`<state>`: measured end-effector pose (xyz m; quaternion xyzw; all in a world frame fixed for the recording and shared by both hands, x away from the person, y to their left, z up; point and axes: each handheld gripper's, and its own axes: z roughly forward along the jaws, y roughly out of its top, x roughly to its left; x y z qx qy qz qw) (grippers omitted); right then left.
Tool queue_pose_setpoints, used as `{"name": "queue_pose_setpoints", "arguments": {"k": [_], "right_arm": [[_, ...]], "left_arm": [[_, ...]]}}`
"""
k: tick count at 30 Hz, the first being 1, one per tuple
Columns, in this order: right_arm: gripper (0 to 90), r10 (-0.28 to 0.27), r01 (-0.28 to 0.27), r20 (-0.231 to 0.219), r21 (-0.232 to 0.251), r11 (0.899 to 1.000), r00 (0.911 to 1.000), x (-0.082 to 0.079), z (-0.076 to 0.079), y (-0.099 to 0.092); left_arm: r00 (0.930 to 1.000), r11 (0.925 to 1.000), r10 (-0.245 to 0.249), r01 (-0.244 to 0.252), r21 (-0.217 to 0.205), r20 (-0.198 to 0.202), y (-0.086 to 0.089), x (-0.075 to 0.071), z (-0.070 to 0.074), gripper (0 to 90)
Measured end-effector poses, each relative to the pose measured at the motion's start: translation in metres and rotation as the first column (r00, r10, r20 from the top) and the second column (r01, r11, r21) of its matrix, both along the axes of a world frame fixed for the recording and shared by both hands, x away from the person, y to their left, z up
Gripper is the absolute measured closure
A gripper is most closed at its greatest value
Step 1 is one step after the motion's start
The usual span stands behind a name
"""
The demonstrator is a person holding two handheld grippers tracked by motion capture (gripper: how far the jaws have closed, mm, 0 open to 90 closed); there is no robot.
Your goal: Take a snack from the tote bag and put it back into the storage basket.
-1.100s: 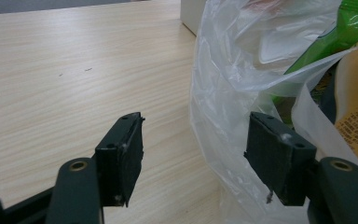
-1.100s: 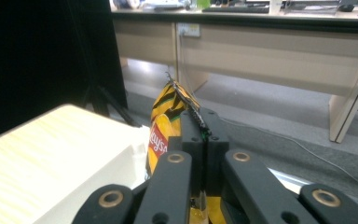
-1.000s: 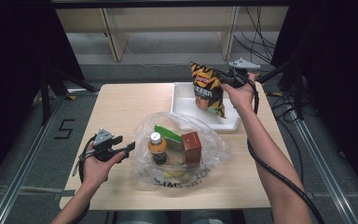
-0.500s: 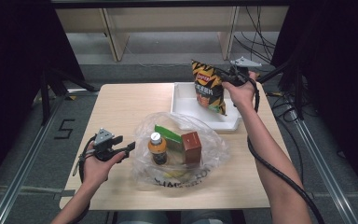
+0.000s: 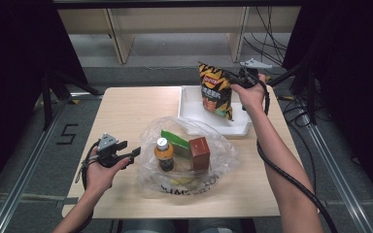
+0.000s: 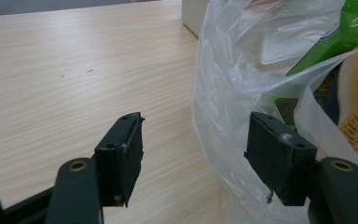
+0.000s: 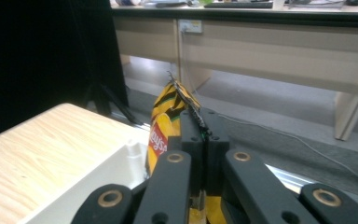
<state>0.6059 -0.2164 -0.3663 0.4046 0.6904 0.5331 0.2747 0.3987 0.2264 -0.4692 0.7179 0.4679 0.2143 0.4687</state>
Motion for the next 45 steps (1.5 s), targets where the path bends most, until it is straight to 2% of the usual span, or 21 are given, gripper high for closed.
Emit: {"name": "queue_pose_setpoints", "arguments": {"k": [3, 4, 7, 11, 12, 13, 15, 16, 17, 23, 24, 25, 28, 31, 32, 35, 37, 39, 40, 41, 45], "right_arm": [[88.2, -0.014, 0.014, -0.009, 0.010, 1.000, 0.9999, 0.002, 0.000, -0.001], [85.0, -0.036, 0.036, -0.019, -0.010, 0.999, 0.9992, 0.003, 0.000, -0.004], [82.7, -0.050, 0.049, -0.018, -0.048, 0.998, 0.9986, 0.005, 0.000, -0.009], [79.9, -0.100, 0.097, -0.022, -0.081, 0.992, 0.9948, 0.010, -0.003, -0.015], [78.6, -0.116, 0.115, -0.010, -0.077, 0.990, 0.9932, 0.011, -0.005, -0.015], [76.2, -0.124, 0.121, -0.019, -0.097, 0.988, 0.9921, 0.011, -0.006, -0.017], [74.7, -0.129, 0.126, -0.017, -0.099, 0.987, 0.9916, 0.012, -0.006, -0.017], [70.8, -0.136, 0.134, -0.010, -0.109, 0.985, 0.9907, 0.013, -0.007, -0.017], [69.2, -0.153, 0.150, -0.028, -0.098, 0.984, 0.9878, 0.012, -0.007, -0.015], [60.1, -0.188, 0.185, -0.032, -0.095, 0.978, 0.9816, 0.010, -0.008, -0.015], [56.3, -0.205, 0.201, -0.049, -0.064, 0.977, 0.9776, 0.009, -0.007, -0.015], [56.3, -0.205, 0.201, -0.049, -0.064, 0.977, 0.9776, 0.009, -0.007, -0.015], [50.1, -0.246, 0.244, -0.098, -0.031, 0.969, 0.9644, 0.003, -0.006, -0.017], [49.1, -0.243, 0.242, -0.100, -0.027, 0.970, 0.9648, 0.000, -0.005, -0.018], [48.3, -0.239, 0.238, -0.079, -0.026, 0.971, 0.9677, -0.002, -0.005, -0.019], [47.3, -0.229, 0.227, -0.078, -0.026, 0.973, 0.9703, -0.006, -0.005, -0.017], [46.2, -0.222, 0.222, -0.095, -0.014, 0.975, 0.9703, -0.009, -0.004, -0.015], [44.6, -0.217, 0.216, -0.076, -0.024, 0.976, 0.9731, -0.010, -0.005, -0.015], [43.9, -0.221, 0.221, -0.097, -0.008, 0.975, 0.9704, -0.012, -0.005, -0.014], [43.9, -0.225, 0.226, -0.088, -0.008, 0.974, 0.9703, -0.013, -0.006, -0.014], [43.0, -0.217, 0.217, -0.107, -0.007, 0.976, 0.9703, -0.018, -0.009, -0.014]], "left_arm": [[1.0000, 1.0000, -0.003, 0.003, -0.001, 0.004, 0.000, 0.000, 0.000, 35.7], [1.0000, 1.0000, 0.002, -0.002, -0.001, 0.002, 0.001, 0.000, 0.000, 35.7], [1.0000, 1.0000, 0.001, -0.001, -0.001, 0.002, 0.001, 0.000, 0.000, 35.7], [1.0000, 1.0000, 0.003, -0.003, -0.005, 0.000, 0.001, 0.000, 0.000, 35.6], [1.0000, 0.9999, 0.006, -0.006, -0.011, -0.002, 0.001, 0.000, 0.000, 35.6], [1.0000, 0.9999, 0.005, -0.005, -0.010, -0.002, 0.001, 0.000, 0.000, 35.5], [1.0000, 1.0000, 0.002, -0.002, -0.002, 0.002, 0.001, 0.000, 0.000, 35.5], [1.0000, 1.0000, 0.003, -0.003, -0.002, 0.001, 0.001, 0.000, 0.000, 35.5], [1.0000, 1.0000, 0.002, -0.002, -0.002, 0.003, 0.001, 0.000, 0.000, 35.4], [1.0000, 1.0000, -0.002, 0.002, -0.002, 0.005, 0.001, 0.000, 0.000, 35.4], [1.0000, 0.9999, 0.003, -0.003, -0.014, 0.000, 0.001, 0.000, -0.001, 35.4], [1.0000, 0.9999, 0.003, -0.003, -0.014, 0.000, 0.001, 0.000, -0.001, 35.4], [1.0000, 1.0000, 0.004, -0.004, -0.008, 0.000, 0.002, 0.000, 0.000, 35.4], [1.0000, 1.0000, 0.004, -0.004, -0.004, 0.006, 0.002, -0.001, 0.001, 35.3], [1.0000, 1.0000, 0.004, -0.004, -0.004, 0.005, 0.002, -0.001, 0.001, 35.4], [1.0000, 1.0000, 0.007, -0.007, -0.003, 0.004, 0.002, -0.001, 0.001, 35.3], [1.0000, 1.0000, 0.008, -0.008, -0.004, 0.005, 0.002, 0.000, 0.001, 35.4], [1.0000, 1.0000, 0.008, -0.008, -0.003, 0.002, 0.002, 0.000, 0.001, 35.3], [1.0000, 1.0000, 0.008, -0.008, -0.005, 0.001, 0.001, 0.000, 0.001, 35.3], [1.0000, 1.0000, 0.007, -0.007, -0.002, 0.001, 0.002, 0.000, 0.001, 35.4], [0.9999, 0.9999, 0.004, -0.004, -0.009, 0.009, 0.002, -0.001, 0.002, 35.3]]}}
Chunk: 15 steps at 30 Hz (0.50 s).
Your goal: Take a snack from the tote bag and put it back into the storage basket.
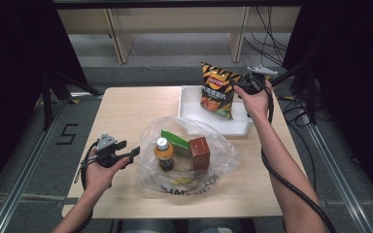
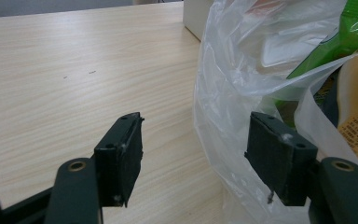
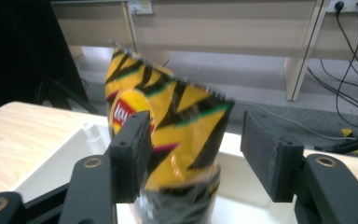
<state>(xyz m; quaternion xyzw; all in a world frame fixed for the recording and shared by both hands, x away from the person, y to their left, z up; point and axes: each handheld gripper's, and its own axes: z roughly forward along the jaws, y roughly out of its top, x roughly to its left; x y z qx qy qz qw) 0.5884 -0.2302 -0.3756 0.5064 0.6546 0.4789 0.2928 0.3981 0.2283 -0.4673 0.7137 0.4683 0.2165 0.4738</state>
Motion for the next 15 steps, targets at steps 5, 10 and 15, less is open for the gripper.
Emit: {"name": "queue_pose_setpoints", "arguments": {"k": [5, 10, 15], "right_arm": [[43.0, 0.009, -0.012, -0.057, -0.045, 0.999, 0.9983, -0.013, -0.010, 0.003], [57.6, 0.009, -0.011, -0.097, -0.027, 1.000, 0.9952, -0.020, -0.016, 0.003], [72.8, 0.033, -0.034, -0.158, -0.001, 0.999, 0.9869, -0.025, -0.030, 0.007]], "left_arm": [[1.0000, 1.0000, 0.002, -0.002, 0.003, -0.003, 0.000, 0.000, 0.000, 35.4], [0.9999, 1.0000, 0.001, -0.001, 0.003, -0.011, -0.001, 0.000, -0.001, 35.4], [1.0000, 1.0000, -0.005, 0.005, 0.005, -0.005, -0.002, 0.000, -0.001, 35.4]]}}
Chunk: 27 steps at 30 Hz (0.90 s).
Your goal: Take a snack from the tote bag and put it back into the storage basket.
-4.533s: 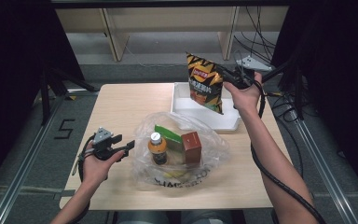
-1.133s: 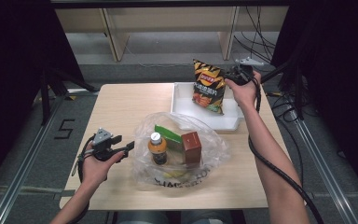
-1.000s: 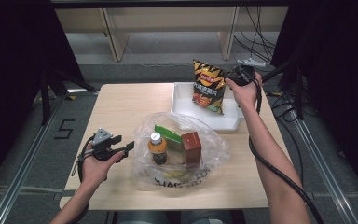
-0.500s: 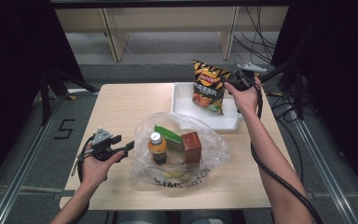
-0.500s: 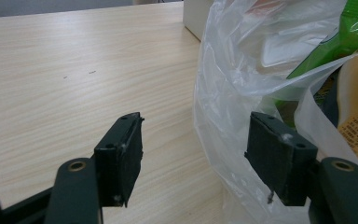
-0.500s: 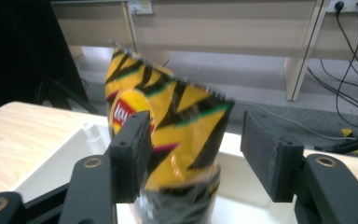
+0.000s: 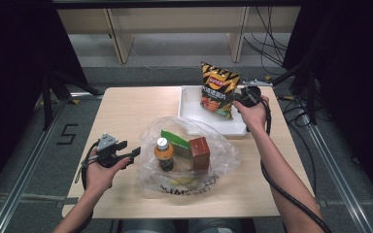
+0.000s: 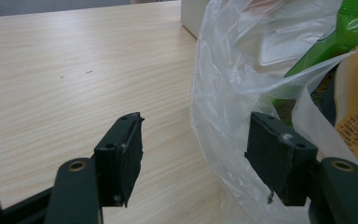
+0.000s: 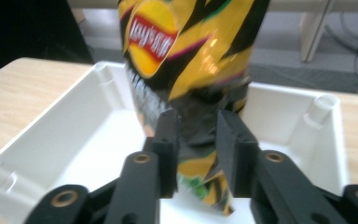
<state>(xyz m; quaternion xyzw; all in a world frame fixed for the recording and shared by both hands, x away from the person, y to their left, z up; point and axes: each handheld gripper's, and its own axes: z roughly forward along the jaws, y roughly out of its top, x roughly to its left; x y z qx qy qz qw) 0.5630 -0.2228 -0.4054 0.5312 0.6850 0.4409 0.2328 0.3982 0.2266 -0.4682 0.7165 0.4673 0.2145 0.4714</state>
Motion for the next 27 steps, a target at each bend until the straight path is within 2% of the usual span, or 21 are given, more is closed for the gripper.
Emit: {"name": "queue_pose_setpoints", "arguments": {"k": [1, 2, 3, 4, 5, 6, 7, 9, 10, 14, 15, 16, 18, 19, 20, 21, 23, 24, 25, 27], "right_arm": [[75.5, 0.025, -0.025, 0.011, -0.010, 1.000, 0.9996, 0.002, -0.003, -0.001], [75.5, 0.025, -0.025, 0.011, -0.010, 1.000, 0.9996, 0.002, -0.003, -0.001], [80.9, 0.026, -0.026, -0.015, 0.014, 1.000, 0.9995, 0.001, -0.006, 0.004], [80.9, 0.026, -0.026, -0.015, 0.014, 1.000, 0.9995, 0.001, -0.006, 0.004], [83.7, 0.024, -0.024, -0.031, 0.028, 0.999, 0.9992, 0.001, -0.007, 0.006], [86.5, 0.035, -0.034, -0.043, 0.021, 0.999, 0.9985, 0.002, -0.009, 0.009], [86.9, 0.057, -0.058, -0.031, -0.016, 0.998, 0.9979, 0.005, -0.010, 0.007], [86.9, 0.041, -0.041, -0.045, -0.002, 0.999, 0.9982, 0.006, -0.012, 0.010], [86.9, 0.055, -0.057, -0.043, -0.040, 0.998, 0.9976, 0.011, -0.013, 0.010], [87.4, 0.052, -0.054, -0.039, -0.062, 0.997, 0.9979, 0.017, -0.017, 0.011], [87.7, 0.041, -0.044, -0.051, -0.072, 0.996, 0.9979, 0.019, -0.018, 0.012], [87.8, 0.015, -0.019, -0.076, -0.046, 0.999, 0.9970, 0.019, -0.018, 0.015], [87.8, 0.017, -0.022, -0.076, -0.060, 0.998, 0.9970, 0.020, -0.018, 0.013], [87.8, 0.000, -0.004, -0.087, -0.043, 0.999, 0.9962, 0.021, -0.018, 0.015], [87.8, 0.019, -0.023, -0.051, -0.079, 0.997, 0.9985, 0.025, -0.020, 0.012], [87.8, 0.006, -0.010, -0.069, -0.062, 0.998, 0.9976, 0.026, -0.018, 0.014], [87.8, -0.005, 0.001, -0.070, -0.051, 0.999, 0.9975, 0.026, -0.017, 0.014], [87.8, -0.005, 0.001, -0.051, -0.071, 0.997, 0.9987, 0.030, -0.017, 0.013], [87.8, -0.011, 0.007, -0.062, -0.060, 0.998, 0.9980, 0.031, -0.016, 0.013], [88.0, -0.018, 0.013, -0.057, -0.080, 0.997, 0.9982, 0.033, -0.016, 0.013]], "left_arm": [[1.0000, 1.0000, 0.000, 0.000, 0.000, 0.000, 0.000, 0.000, 0.000, 35.3], [1.0000, 1.0000, 0.001, -0.001, -0.002, 0.000, 0.000, 0.000, 0.000, 35.3], [1.0000, 1.0000, 0.002, -0.002, -0.001, -0.001, 0.000, 0.000, 0.000, 35.2], [1.0000, 1.0000, 0.004, -0.004, 0.000, -0.002, 0.001, 0.000, 0.000, 35.2], [1.0000, 1.0000, 0.006, -0.006, -0.002, -0.003, 0.001, 0.000, 0.000, 35.3], [1.0000, 1.0000, 0.006, -0.006, -0.004, 0.001, 0.001, 0.000, 0.001, 35.3], [1.0000, 1.0000, 0.006, -0.006, -0.004, 0.001, 0.001, 0.000, 0.001, 35.3], [1.0000, 1.0000, 0.005, -0.005, -0.002, 0.001, 0.001, -0.001, 0.001, 35.4], [1.0000, 1.0000, 0.005, -0.005, -0.003, 0.001, 0.001, -0.001, 0.000, 35.4], [1.0000, 1.0000, 0.002, -0.002, -0.002, 0.002, 0.001, -0.002, 0.001, 35.5], [1.0000, 1.0000, 0.004, -0.004, -0.001, 0.003, 0.001, -0.002, 0.001, 35.5], [1.0000, 1.0000, 0.004, -0.004, 0.002, 0.002, 0.002, -0.002, 0.001, 35.5], [1.0000, 1.0000, 0.005, -0.005, 0.001, 0.001, 0.002, -0.002, 0.001, 35.5], [1.0000, 1.0000, 0.002, -0.002, -0.002, 0.002, 0.003, -0.002, 0.000, 35.5], [1.0000, 1.0000, 0.002, -0.002, -0.002, 0.002, 0.003, -0.002, 0.000, 35.5], [1.0000, 1.0000, 0.003, -0.003, -0.001, 0.002, 0.003, -0.002, 0.000, 35.5], [1.0000, 0.9999, 0.009, -0.009, -0.007, -0.002, 0.002, -0.002, 0.000, 35.5], [1.0000, 0.9999, 0.010, -0.010, -0.007, -0.001, 0.003, -0.002, 0.000, 35.5], [1.0000, 1.0000, 0.009, -0.009, -0.004, 0.000, 0.003, -0.002, 0.000, 35.5], [0.9999, 0.9999, 0.010, -0.010, -0.001, 0.002, 0.003, -0.002, 0.000, 35.5]]}}
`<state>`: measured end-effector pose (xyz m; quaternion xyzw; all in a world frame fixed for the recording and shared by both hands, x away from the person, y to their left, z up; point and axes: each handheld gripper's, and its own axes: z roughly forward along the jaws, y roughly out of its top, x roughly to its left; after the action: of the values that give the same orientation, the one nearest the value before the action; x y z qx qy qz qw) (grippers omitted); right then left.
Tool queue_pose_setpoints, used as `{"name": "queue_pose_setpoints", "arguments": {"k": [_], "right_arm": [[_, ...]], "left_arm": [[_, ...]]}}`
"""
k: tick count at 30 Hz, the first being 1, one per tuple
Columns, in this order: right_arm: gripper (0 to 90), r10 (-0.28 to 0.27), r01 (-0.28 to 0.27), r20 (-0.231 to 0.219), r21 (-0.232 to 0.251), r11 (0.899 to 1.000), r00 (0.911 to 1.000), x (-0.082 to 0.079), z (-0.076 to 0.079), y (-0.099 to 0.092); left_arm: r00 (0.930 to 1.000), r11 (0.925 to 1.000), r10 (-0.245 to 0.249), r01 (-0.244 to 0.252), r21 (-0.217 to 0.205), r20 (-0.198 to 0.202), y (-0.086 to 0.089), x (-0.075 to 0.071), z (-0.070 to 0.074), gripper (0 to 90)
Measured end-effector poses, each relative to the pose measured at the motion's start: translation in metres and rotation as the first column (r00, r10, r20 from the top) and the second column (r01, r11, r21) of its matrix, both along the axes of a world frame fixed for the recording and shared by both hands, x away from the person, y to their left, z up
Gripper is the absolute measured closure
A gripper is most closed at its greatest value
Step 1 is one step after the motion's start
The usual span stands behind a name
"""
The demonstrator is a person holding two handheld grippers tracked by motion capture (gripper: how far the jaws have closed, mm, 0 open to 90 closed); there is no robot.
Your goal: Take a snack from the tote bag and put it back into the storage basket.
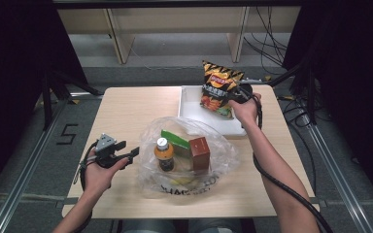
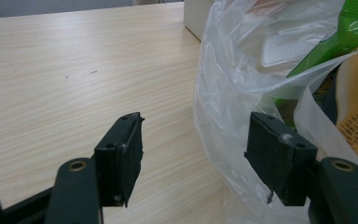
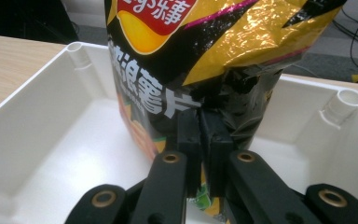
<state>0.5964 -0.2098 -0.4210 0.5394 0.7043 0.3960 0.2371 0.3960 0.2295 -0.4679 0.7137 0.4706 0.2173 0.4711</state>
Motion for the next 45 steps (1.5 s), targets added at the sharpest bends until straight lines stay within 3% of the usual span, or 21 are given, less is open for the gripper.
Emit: {"name": "queue_pose_setpoints", "arguments": {"k": [4, 5, 6, 7, 11, 12, 13, 14, 15, 16, 19, 22, 23, 29, 30, 34, 36, 37, 39, 40, 45], "right_arm": [[88.0, -0.008, 0.008, -0.008, -0.008, 1.000, 0.9999, 0.003, 0.001, 0.000], [88.0, -0.017, 0.017, 0.015, -0.029, 0.999, 0.9997, 0.006, -0.001, 0.000], [88.0, -0.015, 0.015, -0.006, -0.010, 1.000, 0.9999, 0.005, 0.001, 0.000], [87.9, -0.002, 0.003, 0.004, -0.045, 0.999, 1.0000, 0.007, 0.000, -0.002], [87.6, -0.032, 0.032, 0.006, -0.013, 0.999, 0.9995, 0.010, 0.001, -0.001], [87.4, -0.013, 0.014, 0.023, -0.040, 0.999, 0.9997, 0.012, 0.001, -0.004], [87.1, -0.020, 0.021, 0.016, -0.026, 0.999, 0.9997, 0.011, 0.001, -0.003], [86.7, -0.023, 0.025, 0.042, -0.051, 0.998, 0.9989, 0.012, 0.001, -0.004], [86.3, -0.035, 0.035, 0.017, -0.016, 0.999, 0.9993, 0.009, 0.002, -0.002], [85.6, -0.028, 0.028, 0.027, -0.015, 0.999, 0.9992, 0.009, 0.003, -0.003], [79.9, -0.015, 0.015, 0.053, -0.008, 1.000, 0.9985, 0.000, 0.009, -0.005], [75.8, -0.026, 0.025, 0.052, 0.013, 1.000, 0.9983, -0.008, 0.015, -0.004], [73.8, -0.009, 0.008, 0.074, 0.011, 1.000, 0.9972, -0.010, 0.017, -0.005], [67.1, 0.039, -0.044, 0.104, 0.049, 0.998, 0.9939, -0.035, 0.028, -0.005], [65.5, 0.040, -0.048, 0.092, 0.078, 0.996, 0.9950, -0.045, 0.032, -0.005], [62.8, 0.074, -0.084, 0.106, 0.094, 0.992, 0.9916, -0.055, 0.034, -0.007], [61.1, 0.073, -0.084, 0.088, 0.119, 0.989, 0.9934, -0.065, 0.036, -0.005], [59.8, 0.106, -0.118, 0.096, 0.130, 0.984, 0.9897, -0.073, 0.039, -0.007], [59.4, 0.115, -0.129, 0.104, 0.141, 0.982, 0.9879, -0.077, 0.040, -0.007], [58.4, 0.127, -0.143, 0.103, 0.164, 0.976, 0.9865, -0.088, 0.041, -0.005], [56.9, 0.167, -0.187, 0.130, 0.158, 0.970, 0.9774, -0.105, 0.043, -0.005]], "left_arm": [[1.0000, 1.0000, -0.008, 0.008, 0.000, 0.000, 0.000, 0.001, 0.000, 35.5], [1.0000, 1.0000, -0.010, 0.010, 0.002, 0.001, 0.000, 0.001, 0.000, 35.5], [1.0000, 1.0000, -0.010, 0.010, 0.002, 0.001, 0.000, 0.001, 0.000, 35.5], [1.0000, 1.0000, -0.010, 0.010, 0.001, 0.002, -0.001, 0.001, 0.000, 35.5], [0.9999, 0.9999, -0.012, 0.012, 0.001, -0.003, -0.001, 0.001, -0.001, 35.5], [0.9999, 0.9999, -0.011, 0.011, 0.001, -0.003, -0.001, 0.001, -0.001, 35.5], [0.9999, 0.9999, -0.011, 0.011, 0.000, -0.002, -0.001, 0.001, -0.001, 35.5], [1.0000, 1.0000, -0.007, 0.007, 0.001, -0.001, -0.001, 0.001, -0.001, 35.5], [1.0000, 1.0000, -0.007, 0.007, 0.000, -0.001, -0.001, 0.001, -0.001, 35.5], [1.0000, 1.0000, -0.007, 0.007, -0.001, -0.001, -0.001, 0.001, -0.001, 35.5], [1.0000, 1.0000, -0.010, 0.010, -0.002, -0.002, -0.001, 0.001, -0.001, 35.5], [1.0000, 1.0000, -0.004, 0.004, -0.008, -0.005, -0.002, 0.001, -0.001, 35.4], [1.0000, 1.0000, -0.006, 0.006, -0.001, -0.002, -0.002, 0.001, -0.001, 35.3], [1.0000, 1.0000, 0.000, 0.000, -0.005, -0.006, -0.003, 0.000, -0.001, 35.2], [1.0000, 1.0000, 0.000, 0.000, -0.006, -0.006, -0.003, 0.001, -0.001, 35.1], [1.0000, 1.0000, -0.005, 0.005, 0.003, -0.004, -0.003, 0.000, -0.001, 35.1], [1.0000, 1.0000, -0.004, 0.004, -0.001, -0.002, -0.003, 0.000, -0.001, 35.0], [1.0000, 1.0000, -0.003, 0.003, -0.001, 0.003, -0.003, 0.001, -0.001, 34.9], [1.0000, 1.0000, -0.003, 0.003, -0.008, 0.002, -0.003, 0.001, -0.001, 34.8], [1.0000, 0.9999, 0.001, -0.001, -0.014, 0.000, -0.003, 0.001, -0.001, 34.8], [0.9999, 0.9999, 0.009, -0.009, -0.006, 0.007, -0.002, 0.000, 0.000, 34.7]]}}
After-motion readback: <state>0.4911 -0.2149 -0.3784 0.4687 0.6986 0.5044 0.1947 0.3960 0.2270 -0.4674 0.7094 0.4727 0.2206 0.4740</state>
